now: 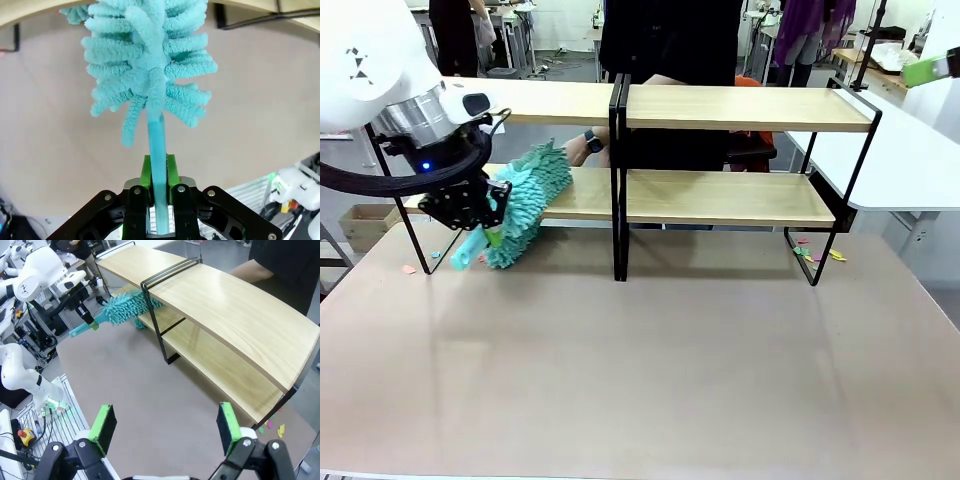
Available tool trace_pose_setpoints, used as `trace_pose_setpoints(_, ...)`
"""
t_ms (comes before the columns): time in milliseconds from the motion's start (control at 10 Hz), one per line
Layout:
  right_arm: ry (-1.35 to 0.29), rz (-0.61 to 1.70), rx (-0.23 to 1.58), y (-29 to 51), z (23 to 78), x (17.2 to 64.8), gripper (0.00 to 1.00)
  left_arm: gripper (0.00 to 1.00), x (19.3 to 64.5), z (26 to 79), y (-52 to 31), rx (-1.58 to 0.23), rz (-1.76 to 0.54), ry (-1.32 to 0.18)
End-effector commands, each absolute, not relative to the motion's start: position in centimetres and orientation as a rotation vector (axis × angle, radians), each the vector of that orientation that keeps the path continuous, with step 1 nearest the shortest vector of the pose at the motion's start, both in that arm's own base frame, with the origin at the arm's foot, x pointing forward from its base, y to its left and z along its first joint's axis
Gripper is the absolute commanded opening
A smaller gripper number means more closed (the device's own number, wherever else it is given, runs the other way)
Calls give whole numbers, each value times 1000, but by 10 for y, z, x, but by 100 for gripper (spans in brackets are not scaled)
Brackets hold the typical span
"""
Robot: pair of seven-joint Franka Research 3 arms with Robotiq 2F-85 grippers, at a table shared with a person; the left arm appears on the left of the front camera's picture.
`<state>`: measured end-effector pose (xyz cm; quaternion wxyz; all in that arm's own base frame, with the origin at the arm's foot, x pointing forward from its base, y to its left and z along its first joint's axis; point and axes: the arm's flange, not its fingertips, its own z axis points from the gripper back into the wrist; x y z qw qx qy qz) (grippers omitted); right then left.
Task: Clean the shelves.
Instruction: Clean another randomly selected level of the Shelf with the Duster.
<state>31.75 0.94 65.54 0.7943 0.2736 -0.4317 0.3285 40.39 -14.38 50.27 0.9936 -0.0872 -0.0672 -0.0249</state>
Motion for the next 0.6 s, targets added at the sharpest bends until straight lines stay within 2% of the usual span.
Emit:
trace_pose_setpoints(0, -932, 707, 590, 10, 656, 317, 100, 13, 401, 506, -127, -86, 26, -110)
trace_pose_setpoints(500, -932, 707, 590, 10, 656, 317, 100, 13, 410, 505, -31, -1, 211, -161)
